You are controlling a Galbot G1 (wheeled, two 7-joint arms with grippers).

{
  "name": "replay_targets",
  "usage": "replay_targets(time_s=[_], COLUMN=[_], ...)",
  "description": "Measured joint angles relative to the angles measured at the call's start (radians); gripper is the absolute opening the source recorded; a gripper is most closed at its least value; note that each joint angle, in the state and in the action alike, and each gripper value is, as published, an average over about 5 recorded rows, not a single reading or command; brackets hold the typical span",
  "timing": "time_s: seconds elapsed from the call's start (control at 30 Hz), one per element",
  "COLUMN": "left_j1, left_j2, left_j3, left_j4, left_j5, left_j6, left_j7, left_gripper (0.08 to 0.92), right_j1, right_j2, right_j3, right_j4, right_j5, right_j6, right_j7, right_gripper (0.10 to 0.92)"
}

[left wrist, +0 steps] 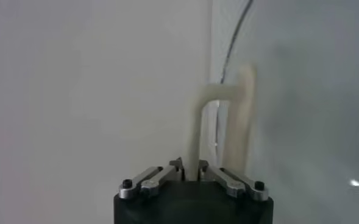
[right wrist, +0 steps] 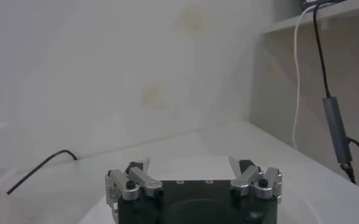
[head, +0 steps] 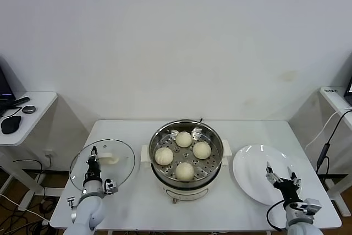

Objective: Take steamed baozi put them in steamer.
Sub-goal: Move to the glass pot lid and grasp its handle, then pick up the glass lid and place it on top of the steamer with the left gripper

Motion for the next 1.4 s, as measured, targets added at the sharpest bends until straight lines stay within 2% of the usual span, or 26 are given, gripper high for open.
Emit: replay_targets(time_s=[0.13, 0.33, 0.77, 1.07, 1.4], left_j1=[0.023, 0.059, 0.083, 0.079, 0.008], left_j2=[-0.017, -0.063, -0.113, -0.153, -0.220], left_j3=[-0.011, -0.034, -0.035, 0.053, 0.211], left_j4=[-0.080, -0.219, -0.491, -0.601, -0.600], left_j5=[0.038, 0.135, 0.303, 0.321, 0.344], left_j6=[0.094, 0.196, 0.294, 0.318, 0.330], left_j7=[0.054, 0.184, 0.417, 0.484, 0.539], left_gripper=[0.177, 0.177, 0.177, 0.177, 0.177], right_j1=[-0.001, -0.009, -0.025, -0.026, -0.012], right_j2=[0.004, -0.002, -0.023, -0.002, 0.021], right_j3=[0.000, 0.006, 0.012, 0.016, 0.027], right_j4=[0.010, 0.031, 0.045, 0.045, 0.030], right_j5=[0.000, 0.005, 0.011, -0.009, -0.037], right_j6=[-0.004, -0.019, -0.032, -0.032, -0.036], right_j7=[0.000, 0.002, 0.004, 0.001, -0.001], right_gripper=[0.823, 0.823, 0.823, 0.823, 0.823])
